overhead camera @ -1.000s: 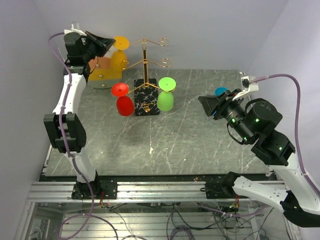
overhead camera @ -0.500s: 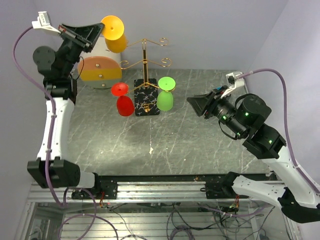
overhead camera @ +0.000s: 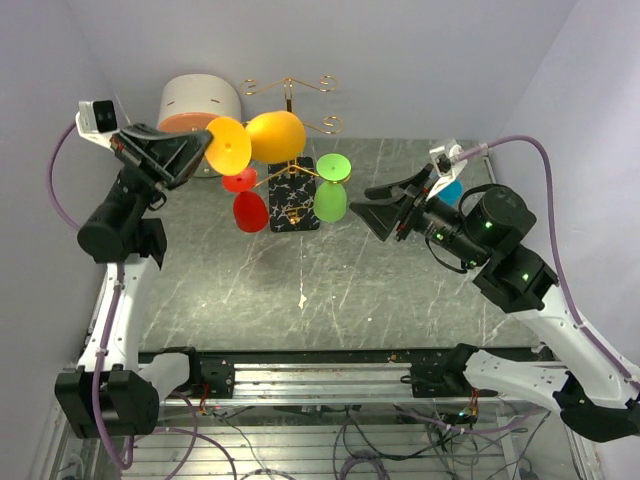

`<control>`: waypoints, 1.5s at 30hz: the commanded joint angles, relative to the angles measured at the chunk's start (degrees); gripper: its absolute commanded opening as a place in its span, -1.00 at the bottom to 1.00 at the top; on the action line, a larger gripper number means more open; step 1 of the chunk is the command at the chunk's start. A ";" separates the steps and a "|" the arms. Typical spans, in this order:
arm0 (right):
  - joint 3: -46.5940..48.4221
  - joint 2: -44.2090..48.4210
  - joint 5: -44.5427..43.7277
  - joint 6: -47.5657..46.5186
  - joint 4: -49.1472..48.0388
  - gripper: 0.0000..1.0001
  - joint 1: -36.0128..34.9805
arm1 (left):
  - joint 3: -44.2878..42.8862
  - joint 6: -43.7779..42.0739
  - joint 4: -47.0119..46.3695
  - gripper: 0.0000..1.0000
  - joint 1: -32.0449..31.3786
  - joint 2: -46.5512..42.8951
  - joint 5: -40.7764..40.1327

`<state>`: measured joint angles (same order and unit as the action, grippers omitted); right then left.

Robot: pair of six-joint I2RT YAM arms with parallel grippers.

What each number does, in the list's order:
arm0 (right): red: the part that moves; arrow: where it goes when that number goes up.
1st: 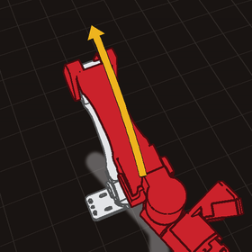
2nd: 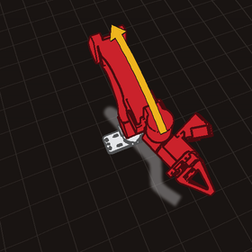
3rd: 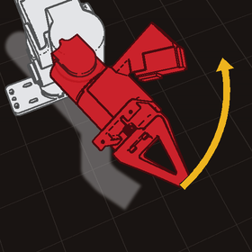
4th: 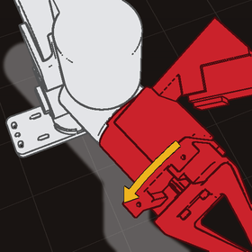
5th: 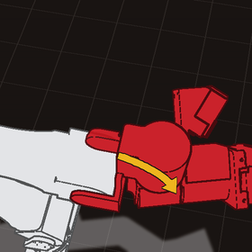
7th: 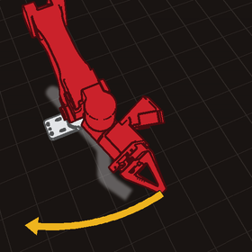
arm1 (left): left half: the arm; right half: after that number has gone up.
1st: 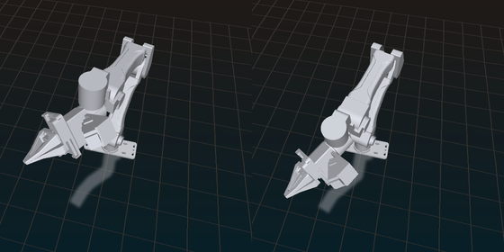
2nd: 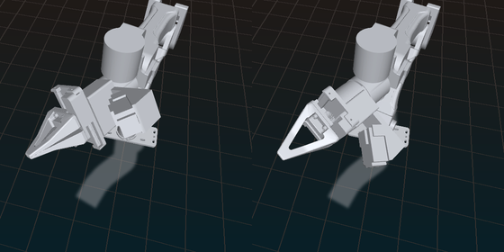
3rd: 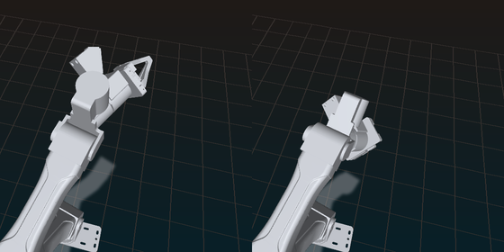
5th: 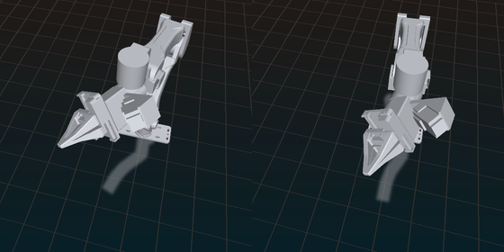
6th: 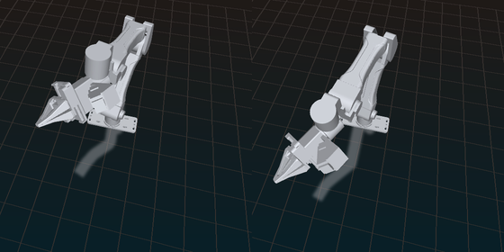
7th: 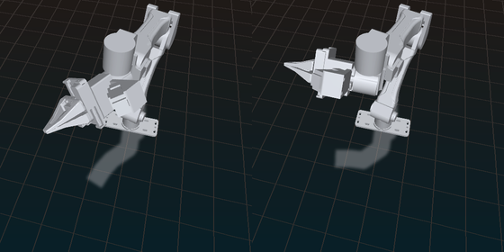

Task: Take the wine glass off the wine glass rack

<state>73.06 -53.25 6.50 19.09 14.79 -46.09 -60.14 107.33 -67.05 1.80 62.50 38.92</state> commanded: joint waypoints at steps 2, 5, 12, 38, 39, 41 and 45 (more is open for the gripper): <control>3.31 -2.06 6.07 -6.85 -1.47 0.14 0.02 | 4.18 11.65 -20.25 -0.86 -0.22 -5.20 2.65; 3.72 -2.73 6.39 -10.80 -0.47 0.44 0.03 | 5.88 12.50 -22.07 -0.86 -0.22 -7.81 3.06; 3.43 -5.55 19.71 -9.43 -8.39 0.61 0.11 | 9.70 12.48 -20.33 -0.86 -0.20 -14.38 4.11; 2.00 -13.72 48.91 2.46 -31.01 0.54 0.14 | 15.47 12.65 -18.28 -0.86 -0.14 -23.82 0.46; 1.69 -13.91 49.63 3.52 -33.09 0.53 0.19 | 15.55 12.57 -18.29 -0.86 -0.22 -23.93 0.38; 1.29 -14.34 51.08 5.79 -36.31 0.48 0.20 | 15.79 12.35 -17.96 -0.86 -0.22 -24.11 0.50; 0.78 -15.60 54.40 10.74 -42.33 0.13 0.19 | 17.02 11.62 -17.25 -0.86 -0.21 -24.61 0.43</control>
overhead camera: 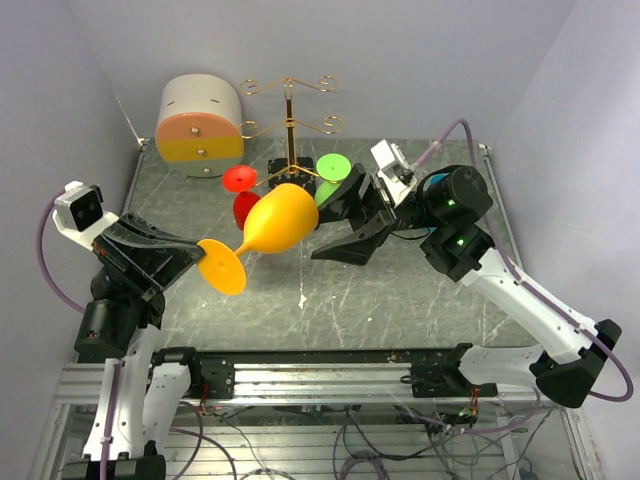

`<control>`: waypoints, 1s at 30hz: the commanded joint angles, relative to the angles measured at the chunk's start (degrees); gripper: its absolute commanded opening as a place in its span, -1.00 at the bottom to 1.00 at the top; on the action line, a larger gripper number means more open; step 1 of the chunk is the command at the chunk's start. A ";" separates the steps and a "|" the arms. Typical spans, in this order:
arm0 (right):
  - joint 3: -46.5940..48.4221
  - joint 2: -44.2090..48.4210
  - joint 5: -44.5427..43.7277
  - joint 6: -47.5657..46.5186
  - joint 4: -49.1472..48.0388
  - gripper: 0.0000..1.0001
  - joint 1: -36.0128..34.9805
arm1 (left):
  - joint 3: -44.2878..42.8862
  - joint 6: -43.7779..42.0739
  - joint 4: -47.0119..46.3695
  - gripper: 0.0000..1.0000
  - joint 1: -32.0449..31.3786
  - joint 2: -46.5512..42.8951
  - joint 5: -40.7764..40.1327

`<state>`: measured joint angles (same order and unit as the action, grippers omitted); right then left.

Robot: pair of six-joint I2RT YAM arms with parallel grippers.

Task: Take the wine glass off the wine glass rack

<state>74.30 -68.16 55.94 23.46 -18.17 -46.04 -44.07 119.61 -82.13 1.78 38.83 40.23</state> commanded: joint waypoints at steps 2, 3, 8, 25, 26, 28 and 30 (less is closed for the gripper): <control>-0.02 -1.40 6.38 7.54 -10.17 -0.12 0.14 | 1.53 -0.85 -2.01 -0.86 -0.15 -1.02 -1.01; 0.16 -1.63 6.79 7.85 -10.40 -0.25 0.11 | 1.89 -0.92 -1.91 -0.86 -0.18 -1.14 -0.95; -0.15 -0.71 5.95 5.82 -7.94 -0.96 0.15 | 3.03 -1.46 -1.11 -0.86 -0.19 -1.20 -0.97; 1.34 12.63 -15.22 -11.83 18.73 -1.00 0.14 | 14.44 -14.31 18.52 0.01 -0.13 -7.86 -4.47; 2.27 12.86 -18.74 -12.99 21.31 -1.00 0.09 | 14.57 -16.13 20.80 0.02 -0.15 -8.57 -4.07; 5.23 12.29 -29.11 -14.91 26.53 -1.00 0.15 | 14.05 -21.16 27.90 0.01 -0.18 -10.31 -2.98; 9.61 10.37 -41.74 -16.44 31.47 -1.00 0.11 | 11.57 -30.57 39.74 -0.01 -0.20 -12.20 -1.04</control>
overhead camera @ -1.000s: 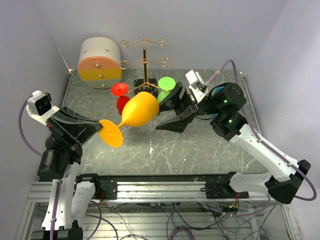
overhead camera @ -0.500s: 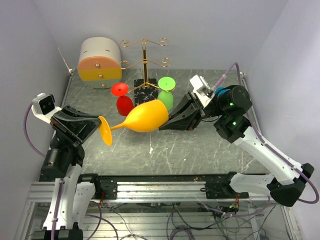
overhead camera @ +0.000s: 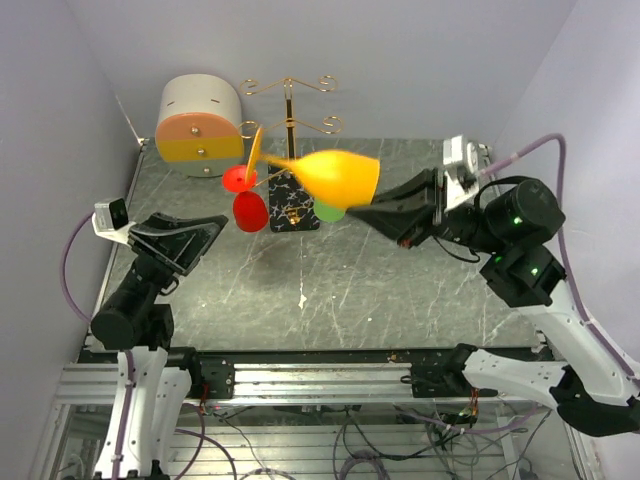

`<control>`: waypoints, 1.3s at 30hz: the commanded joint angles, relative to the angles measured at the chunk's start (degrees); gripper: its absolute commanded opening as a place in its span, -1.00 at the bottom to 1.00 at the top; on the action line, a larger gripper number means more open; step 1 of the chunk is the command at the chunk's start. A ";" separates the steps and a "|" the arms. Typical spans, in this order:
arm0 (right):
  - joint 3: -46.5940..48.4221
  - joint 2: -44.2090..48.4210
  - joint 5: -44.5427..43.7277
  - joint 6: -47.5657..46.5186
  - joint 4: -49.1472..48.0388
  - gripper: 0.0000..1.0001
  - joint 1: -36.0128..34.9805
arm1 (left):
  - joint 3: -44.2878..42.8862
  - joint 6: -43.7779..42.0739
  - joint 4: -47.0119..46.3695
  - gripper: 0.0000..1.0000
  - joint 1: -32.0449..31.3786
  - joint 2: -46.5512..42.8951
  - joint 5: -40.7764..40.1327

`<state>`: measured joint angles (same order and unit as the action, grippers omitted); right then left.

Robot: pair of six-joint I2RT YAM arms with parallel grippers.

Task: Take the wine glass off the wine glass rack

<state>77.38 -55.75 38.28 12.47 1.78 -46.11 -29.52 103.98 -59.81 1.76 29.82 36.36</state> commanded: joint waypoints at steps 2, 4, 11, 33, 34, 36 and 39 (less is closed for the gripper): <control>10.74 -5.12 -36.66 -6.66 15.49 -1.00 0.18 | -7.20 -26.71 33.37 -0.04 -0.22 -4.65 3.33; 15.43 -9.16 -51.16 -7.29 19.07 -1.00 0.15 | -13.25 -40.18 52.76 -0.06 -0.39 -5.68 -0.06; 40.44 -30.96 -78.43 -7.46 37.70 -1.00 0.93 | -27.15 -68.55 87.80 -0.15 -1.99 -5.05 -20.76; 49.09 -46.29 -34.44 3.14 63.85 -1.00 34.17 | -16.02 -77.60 92.40 -0.18 -6.15 -10.35 -34.53; 48.58 -46.48 -34.54 3.17 63.93 -1.00 34.11 | -15.39 -77.57 92.37 -0.19 -6.15 -10.63 -34.54; 47.55 -47.27 -34.42 3.02 64.27 -1.00 33.92 | -14.93 -77.52 92.18 -0.19 -6.24 -10.99 -34.21; 46.69 -49.43 -34.66 3.18 65.51 -1.00 32.61 | -14.93 -77.84 92.23 -0.19 -6.36 -10.95 -34.00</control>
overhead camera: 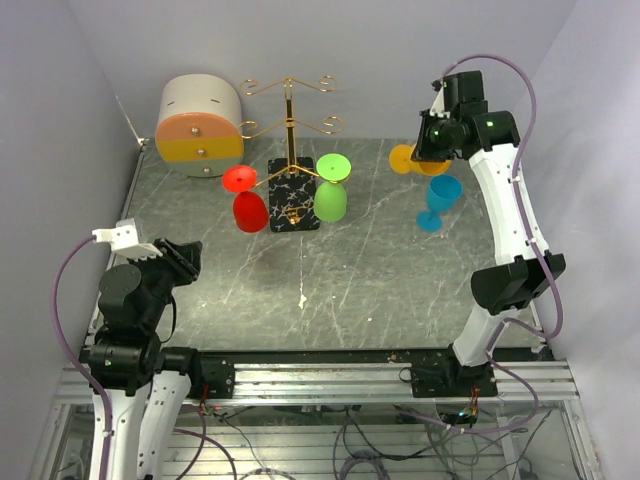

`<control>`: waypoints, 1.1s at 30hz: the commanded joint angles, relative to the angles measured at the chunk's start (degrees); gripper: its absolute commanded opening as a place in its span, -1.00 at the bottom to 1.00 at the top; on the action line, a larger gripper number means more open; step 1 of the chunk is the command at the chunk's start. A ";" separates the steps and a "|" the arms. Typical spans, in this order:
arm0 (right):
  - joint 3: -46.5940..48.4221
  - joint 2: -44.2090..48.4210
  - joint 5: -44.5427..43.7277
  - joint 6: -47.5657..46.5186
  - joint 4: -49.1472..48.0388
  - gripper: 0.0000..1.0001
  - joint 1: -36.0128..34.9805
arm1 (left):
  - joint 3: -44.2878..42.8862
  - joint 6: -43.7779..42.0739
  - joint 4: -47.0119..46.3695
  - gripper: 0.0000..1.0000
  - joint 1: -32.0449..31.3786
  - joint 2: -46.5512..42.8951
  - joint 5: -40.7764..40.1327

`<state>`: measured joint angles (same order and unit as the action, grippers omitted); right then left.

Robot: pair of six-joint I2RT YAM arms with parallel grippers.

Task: Take the wine glass off the wine glass rack

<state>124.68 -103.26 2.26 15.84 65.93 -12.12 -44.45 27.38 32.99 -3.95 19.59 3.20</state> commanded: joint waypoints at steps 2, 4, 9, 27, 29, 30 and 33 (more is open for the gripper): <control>-1.39 -3.26 0.70 -0.47 1.83 -1.00 -2.82 | 0.17 -1.26 -0.48 -0.19 -1.07 -0.52 -0.74; -1.79 -4.68 -0.85 -0.73 2.38 -1.00 -4.42 | 0.15 -1.57 -0.47 -0.19 -1.38 -0.28 -0.32; -2.52 -7.33 -4.83 -0.55 3.64 -1.00 -6.33 | 0.11 -1.51 -0.12 -0.19 -1.68 -0.07 -0.28; -9.28 -9.05 -10.42 -0.20 4.28 -1.00 -6.31 | 0.06 -1.89 -0.08 -0.20 -1.94 2.09 1.68; -9.13 -9.75 -10.40 -0.19 4.36 -1.00 -6.35 | 0.06 -1.89 -0.13 -0.20 -1.94 2.04 1.84; -8.92 -10.04 -10.54 -0.19 4.42 -1.00 -6.32 | 0.06 -1.96 -0.17 -0.19 -1.94 2.03 1.82; -8.52 -11.01 -10.87 -0.24 4.69 -1.00 -6.27 | 0.07 -1.92 -0.12 -0.20 -1.94 2.01 1.82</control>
<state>115.57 -112.46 -7.22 15.68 70.15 -18.55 -44.40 26.35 32.99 -5.37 21.52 3.97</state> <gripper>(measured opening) 0.017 0.403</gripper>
